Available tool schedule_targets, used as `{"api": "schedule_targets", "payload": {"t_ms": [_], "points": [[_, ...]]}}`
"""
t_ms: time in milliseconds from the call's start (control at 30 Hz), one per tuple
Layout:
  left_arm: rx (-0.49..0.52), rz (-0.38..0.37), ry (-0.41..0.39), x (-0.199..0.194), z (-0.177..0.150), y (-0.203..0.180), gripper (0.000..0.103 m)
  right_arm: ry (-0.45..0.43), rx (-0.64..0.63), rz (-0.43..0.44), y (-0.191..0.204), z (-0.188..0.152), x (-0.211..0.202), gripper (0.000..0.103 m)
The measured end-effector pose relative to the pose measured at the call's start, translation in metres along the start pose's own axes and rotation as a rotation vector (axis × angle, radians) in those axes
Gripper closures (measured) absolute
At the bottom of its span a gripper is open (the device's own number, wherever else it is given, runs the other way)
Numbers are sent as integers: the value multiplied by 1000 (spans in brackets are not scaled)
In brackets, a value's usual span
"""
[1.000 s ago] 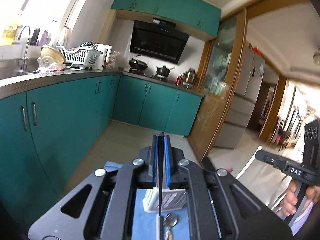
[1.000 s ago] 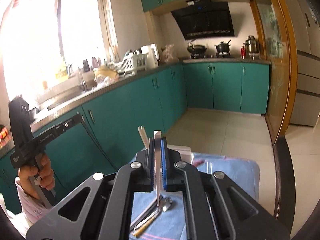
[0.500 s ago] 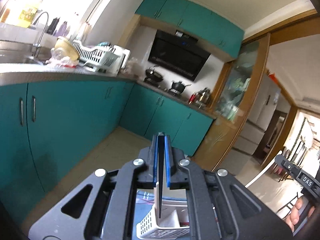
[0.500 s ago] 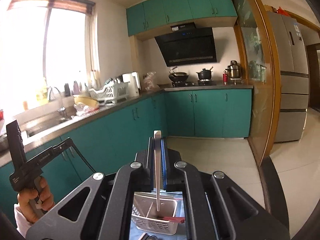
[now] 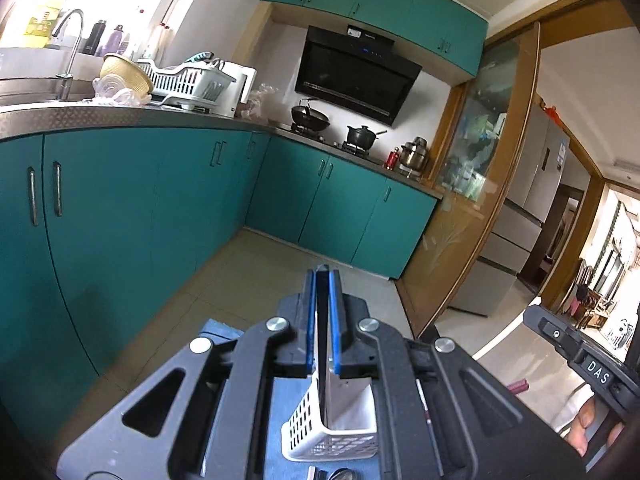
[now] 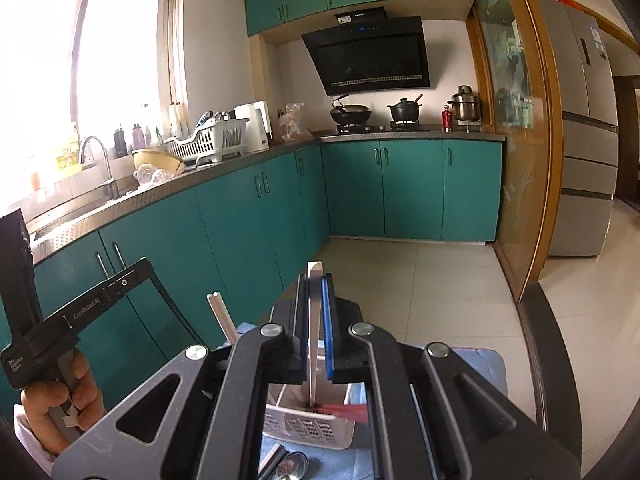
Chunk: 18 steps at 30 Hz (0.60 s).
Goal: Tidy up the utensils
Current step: 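Lower both held chopsticks into the white holder and open both tools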
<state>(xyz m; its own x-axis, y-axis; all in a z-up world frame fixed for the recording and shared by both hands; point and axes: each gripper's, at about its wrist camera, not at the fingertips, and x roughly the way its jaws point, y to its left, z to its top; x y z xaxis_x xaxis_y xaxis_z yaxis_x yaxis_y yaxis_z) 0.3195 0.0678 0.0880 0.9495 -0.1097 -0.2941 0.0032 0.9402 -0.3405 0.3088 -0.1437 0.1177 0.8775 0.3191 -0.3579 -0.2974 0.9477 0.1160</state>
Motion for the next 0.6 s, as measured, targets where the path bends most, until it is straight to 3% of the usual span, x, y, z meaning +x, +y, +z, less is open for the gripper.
{"api": "schedule_targets", "payload": {"t_ms": [467,533,600], "points": [[30,-28,6,-9,-8,-6,96,-16,20,-23,-12,-11,-27,94],[30,-30,8,-10,-9,-6,95,-22,22,-30,-12,-12,-29,91],[27,-32,3,-13,-10,-4,90,-33,30,-29,-15,-13,-34,82]]}}
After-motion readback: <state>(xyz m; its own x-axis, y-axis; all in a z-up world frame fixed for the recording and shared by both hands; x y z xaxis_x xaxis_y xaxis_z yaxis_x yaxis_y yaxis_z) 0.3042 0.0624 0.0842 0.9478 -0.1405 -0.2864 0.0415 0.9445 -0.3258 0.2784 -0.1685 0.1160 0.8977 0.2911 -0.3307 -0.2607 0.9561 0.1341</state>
